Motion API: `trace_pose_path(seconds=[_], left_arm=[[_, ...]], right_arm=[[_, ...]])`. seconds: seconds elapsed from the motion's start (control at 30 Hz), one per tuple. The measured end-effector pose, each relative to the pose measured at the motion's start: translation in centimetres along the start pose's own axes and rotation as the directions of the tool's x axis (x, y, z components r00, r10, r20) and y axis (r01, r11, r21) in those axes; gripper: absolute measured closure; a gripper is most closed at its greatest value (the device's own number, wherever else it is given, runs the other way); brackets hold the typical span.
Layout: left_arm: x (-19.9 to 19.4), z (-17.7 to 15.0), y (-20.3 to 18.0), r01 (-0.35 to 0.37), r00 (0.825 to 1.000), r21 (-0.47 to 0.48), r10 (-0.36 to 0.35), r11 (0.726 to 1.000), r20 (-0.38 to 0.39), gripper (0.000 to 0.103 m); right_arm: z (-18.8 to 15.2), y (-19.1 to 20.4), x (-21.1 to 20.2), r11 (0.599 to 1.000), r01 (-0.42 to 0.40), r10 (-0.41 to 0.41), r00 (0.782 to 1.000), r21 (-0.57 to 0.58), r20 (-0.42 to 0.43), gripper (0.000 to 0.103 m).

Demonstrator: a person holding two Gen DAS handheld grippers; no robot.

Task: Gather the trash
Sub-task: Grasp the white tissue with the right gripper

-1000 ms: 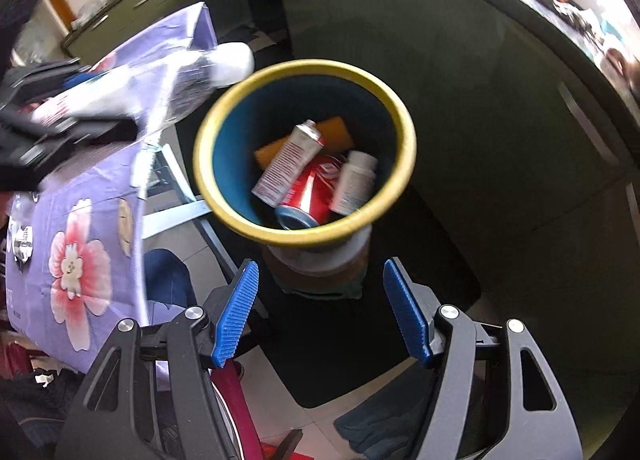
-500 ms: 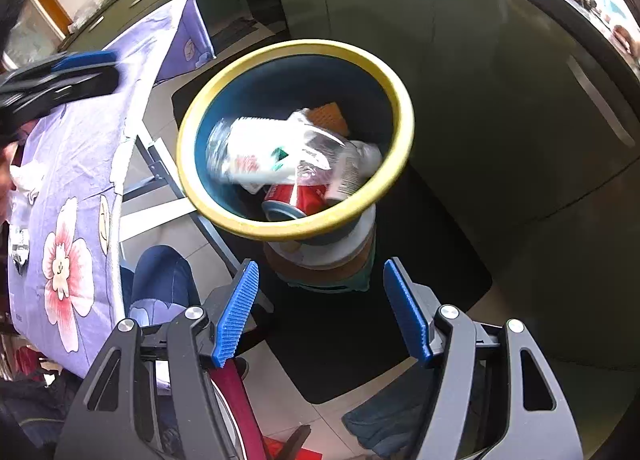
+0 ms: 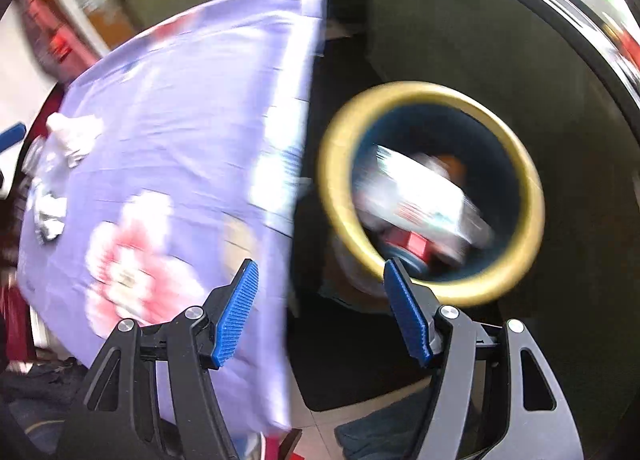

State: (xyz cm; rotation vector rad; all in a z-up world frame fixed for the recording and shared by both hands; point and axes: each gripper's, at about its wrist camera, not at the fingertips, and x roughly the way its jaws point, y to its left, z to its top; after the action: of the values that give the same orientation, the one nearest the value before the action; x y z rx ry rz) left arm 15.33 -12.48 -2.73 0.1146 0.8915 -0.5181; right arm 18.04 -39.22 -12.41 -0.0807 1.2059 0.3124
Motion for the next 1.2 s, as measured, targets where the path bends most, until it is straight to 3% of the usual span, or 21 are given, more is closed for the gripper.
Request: trace_pose_path(seconds=[0.2, 0.4, 0.53, 0.7, 0.77, 0.83, 0.93, 1.2], left_arm=[[-4.7, -6.4, 6.7, -0.128, 0.992, -0.121, 0.126, 0.984, -0.024, 0.028], [-6.8, -10.3, 10.8, -0.169, 0.986, -0.217, 0.167, 0.961, -0.029, 0.028], [-7.6, -11.7, 12.2, -0.161, 0.987, -0.251, 0.16, 0.955, -0.022, 0.028], [-8.0, -12.3, 12.7, -0.151, 0.988, -0.255, 0.154, 0.955, -0.008, 0.028], [-8.1, -12.5, 12.9, -0.147, 0.989, -0.252, 0.151, 0.957, -0.004, 0.028], [-8.0, -12.5, 13.0, -0.143, 0.989, -0.245, 0.147, 0.959, -0.004, 0.027], [-7.9, -12.7, 13.2, -0.138, 0.99, -0.243, 0.141, 0.96, -0.005, 0.027], [-7.6, -12.6, 12.7, -0.135, 0.991, -0.237, 0.137, 0.962, -0.006, 0.027]], right_arm=[[5.8, 11.9, 1.9, 0.97, -0.105, 0.106, 0.994, -0.22, -0.004, 0.038], [11.0, 24.5, 3.1, 0.888, -0.239, 0.243, 0.969, -0.394, -0.041, 0.038], [13.8, 30.2, 4.1, 0.863, -0.242, 0.247, 0.968, -0.444, -0.048, 0.038], [15.9, 32.5, 6.5, 0.873, -0.257, 0.235, 0.966, -0.415, -0.104, 0.039], [16.3, 32.9, 7.6, 0.877, -0.263, 0.231, 0.965, -0.403, -0.129, 0.047], [16.3, 33.2, 8.6, 0.879, -0.266, 0.223, 0.963, -0.395, -0.152, 0.071], [16.0, 32.8, 8.9, 0.883, -0.256, 0.215, 0.966, -0.394, -0.147, 0.09], [15.7, 31.3, 5.2, 0.89, -0.247, 0.246, 0.968, -0.383, -0.052, 0.094]])
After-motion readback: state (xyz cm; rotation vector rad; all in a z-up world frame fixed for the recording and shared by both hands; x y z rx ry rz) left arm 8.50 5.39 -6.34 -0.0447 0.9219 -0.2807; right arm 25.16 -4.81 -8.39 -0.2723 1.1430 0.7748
